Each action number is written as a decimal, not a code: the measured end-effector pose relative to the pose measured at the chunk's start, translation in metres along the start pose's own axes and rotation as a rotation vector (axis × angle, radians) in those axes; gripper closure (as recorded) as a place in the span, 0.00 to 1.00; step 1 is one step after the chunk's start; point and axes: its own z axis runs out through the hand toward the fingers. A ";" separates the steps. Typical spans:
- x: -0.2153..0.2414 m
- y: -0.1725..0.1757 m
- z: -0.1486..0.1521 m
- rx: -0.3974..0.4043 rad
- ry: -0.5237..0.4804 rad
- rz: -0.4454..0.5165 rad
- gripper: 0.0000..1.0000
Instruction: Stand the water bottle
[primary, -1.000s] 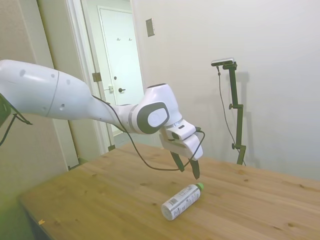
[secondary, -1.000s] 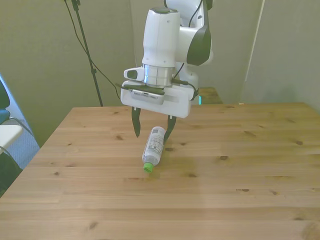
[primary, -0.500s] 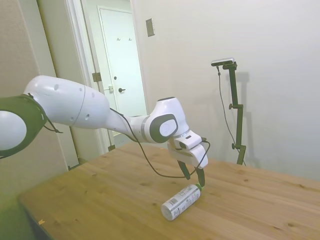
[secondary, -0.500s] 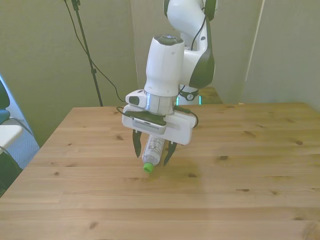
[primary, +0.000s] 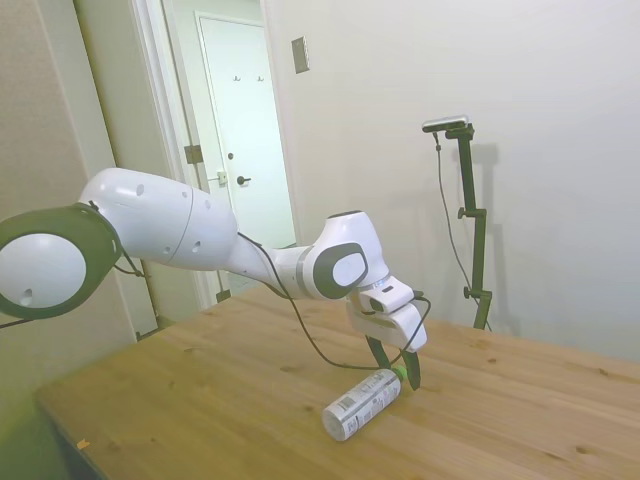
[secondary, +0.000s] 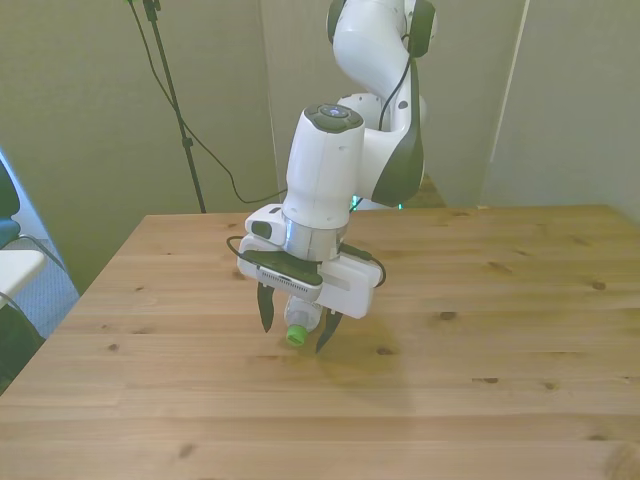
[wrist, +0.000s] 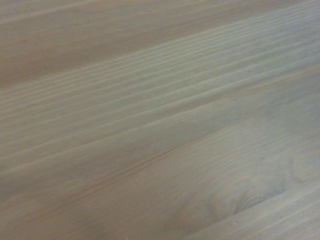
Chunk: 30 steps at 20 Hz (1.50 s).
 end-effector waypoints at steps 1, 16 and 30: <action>0.000 0.000 0.000 -0.001 -0.001 0.000 1.00; 0.003 -0.001 -0.004 -0.027 -0.014 0.002 1.00; 0.015 -0.002 -0.015 0.015 -0.102 0.074 1.00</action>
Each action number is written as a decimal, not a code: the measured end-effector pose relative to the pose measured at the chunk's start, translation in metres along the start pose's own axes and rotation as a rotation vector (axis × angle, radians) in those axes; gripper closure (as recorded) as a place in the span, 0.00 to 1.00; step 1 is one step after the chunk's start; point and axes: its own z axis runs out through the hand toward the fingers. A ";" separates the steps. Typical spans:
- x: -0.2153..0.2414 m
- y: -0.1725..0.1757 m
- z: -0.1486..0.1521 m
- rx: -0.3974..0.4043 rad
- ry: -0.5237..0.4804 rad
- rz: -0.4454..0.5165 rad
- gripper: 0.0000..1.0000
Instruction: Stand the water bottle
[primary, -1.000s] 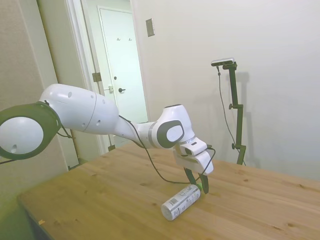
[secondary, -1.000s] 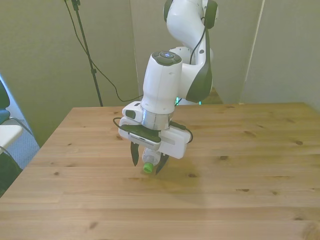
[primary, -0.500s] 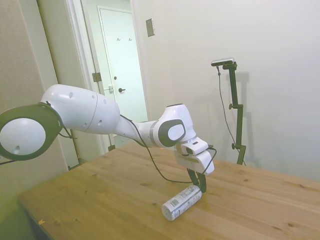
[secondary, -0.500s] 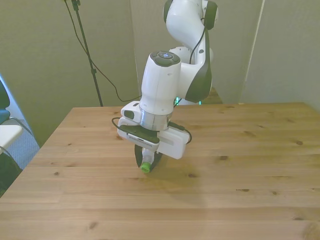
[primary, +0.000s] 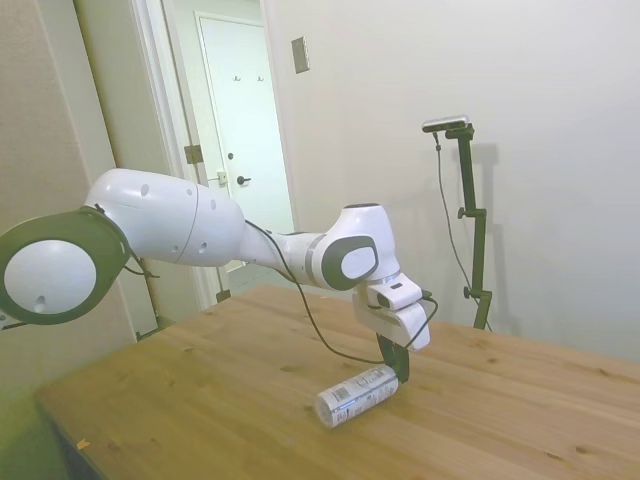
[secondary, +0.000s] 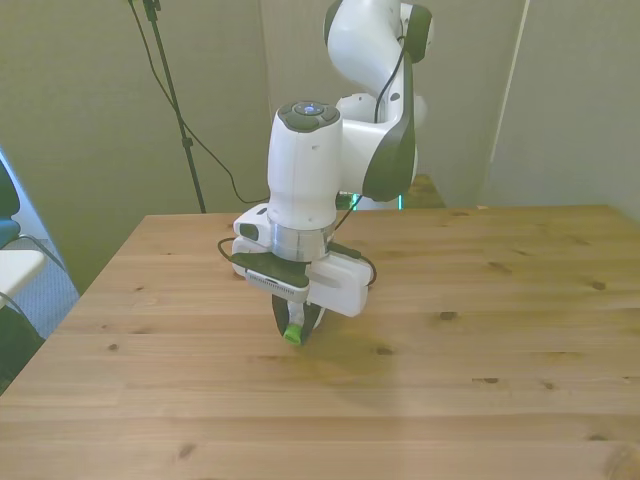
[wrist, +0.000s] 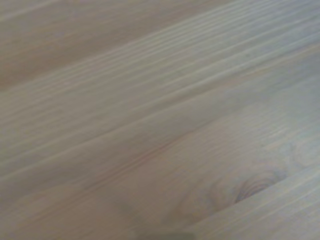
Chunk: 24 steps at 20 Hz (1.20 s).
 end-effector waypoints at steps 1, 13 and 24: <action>-0.001 -0.001 -0.009 0.015 0.003 0.009 1.00; -0.076 0.027 -0.137 0.269 0.249 0.196 1.00; -0.103 -0.046 -0.096 0.394 0.599 0.479 1.00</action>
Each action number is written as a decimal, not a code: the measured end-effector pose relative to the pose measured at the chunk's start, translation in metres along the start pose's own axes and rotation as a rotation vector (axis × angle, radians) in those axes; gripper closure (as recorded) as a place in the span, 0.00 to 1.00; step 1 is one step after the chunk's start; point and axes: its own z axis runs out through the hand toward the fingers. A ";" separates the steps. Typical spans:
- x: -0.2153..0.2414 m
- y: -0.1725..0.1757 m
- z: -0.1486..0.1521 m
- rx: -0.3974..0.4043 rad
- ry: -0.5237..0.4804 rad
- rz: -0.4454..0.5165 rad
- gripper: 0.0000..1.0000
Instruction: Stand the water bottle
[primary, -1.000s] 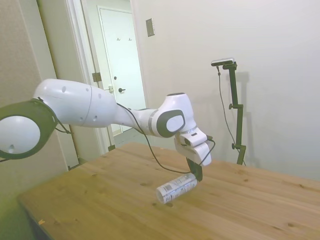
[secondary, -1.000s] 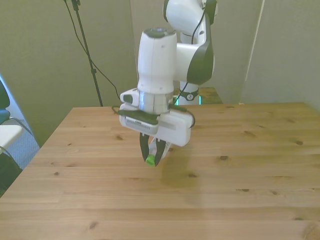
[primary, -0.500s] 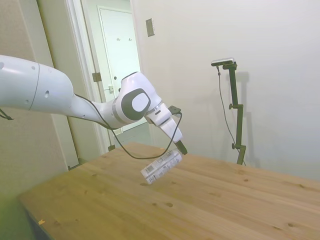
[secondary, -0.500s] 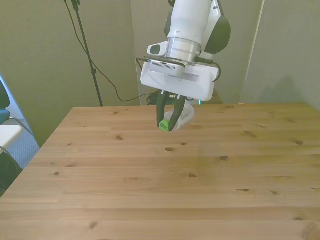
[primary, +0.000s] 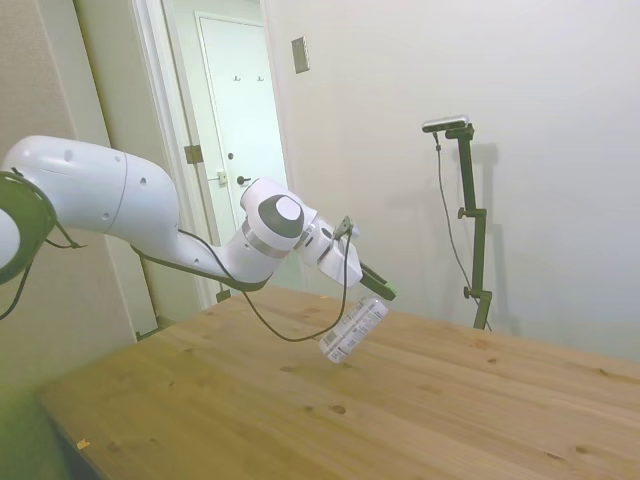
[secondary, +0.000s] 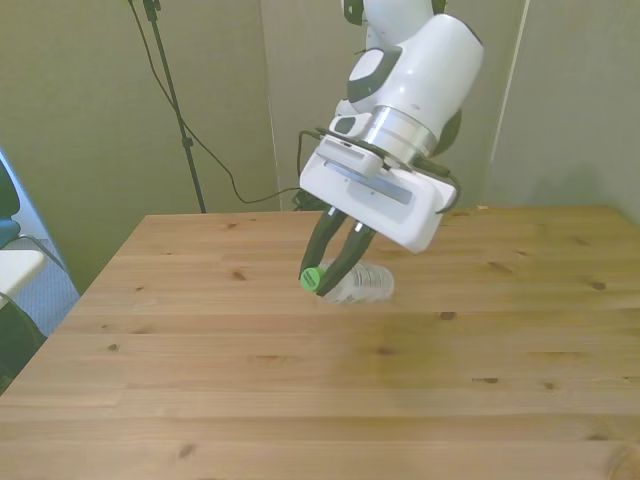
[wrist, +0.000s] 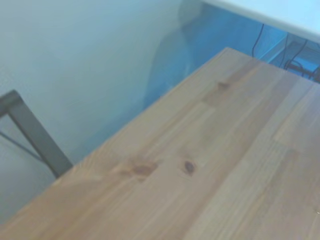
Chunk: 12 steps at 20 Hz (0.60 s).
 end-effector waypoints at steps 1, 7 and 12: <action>-0.011 -0.003 0.003 0.011 0.041 0.018 1.00; -0.033 -0.028 -0.004 0.096 0.366 0.164 1.00; -0.054 -0.052 -0.017 0.196 0.553 0.198 1.00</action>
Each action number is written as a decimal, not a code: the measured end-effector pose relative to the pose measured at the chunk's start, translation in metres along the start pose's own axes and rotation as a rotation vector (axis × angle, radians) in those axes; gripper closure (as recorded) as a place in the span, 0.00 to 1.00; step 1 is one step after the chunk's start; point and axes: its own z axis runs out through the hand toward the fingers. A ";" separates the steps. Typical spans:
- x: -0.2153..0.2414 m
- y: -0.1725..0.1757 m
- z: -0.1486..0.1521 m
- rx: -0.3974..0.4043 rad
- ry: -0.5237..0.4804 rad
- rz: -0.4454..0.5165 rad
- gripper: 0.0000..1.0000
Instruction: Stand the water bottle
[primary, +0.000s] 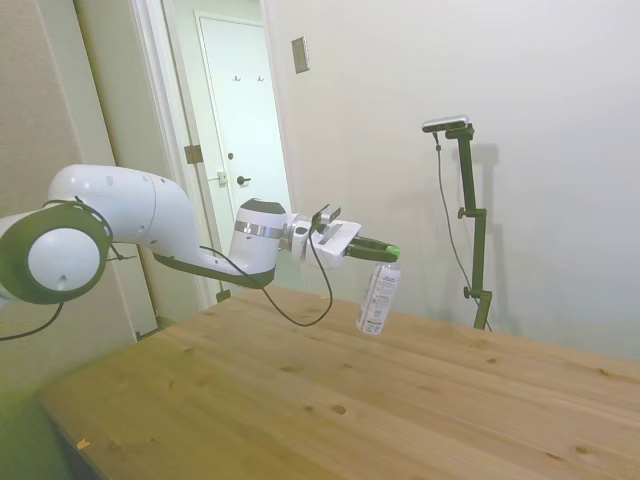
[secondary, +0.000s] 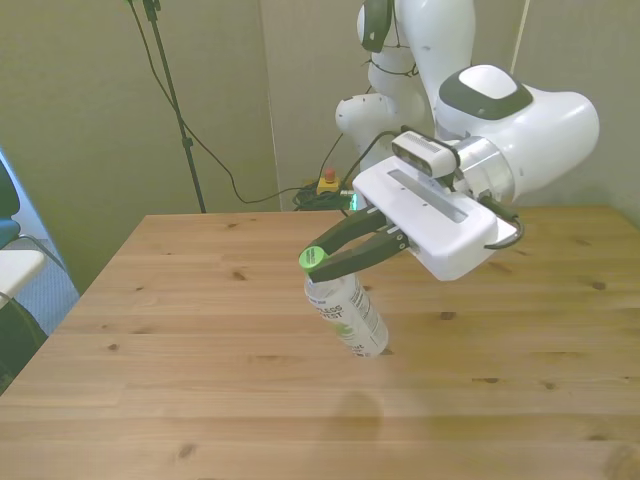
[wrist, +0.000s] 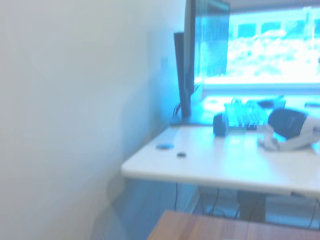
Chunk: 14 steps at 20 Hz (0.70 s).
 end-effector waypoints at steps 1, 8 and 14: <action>-0.003 -0.009 -0.001 0.019 0.027 0.010 1.00; -0.059 -0.017 0.015 0.130 0.177 0.029 1.00; -0.091 -0.006 0.022 0.155 0.200 0.037 1.00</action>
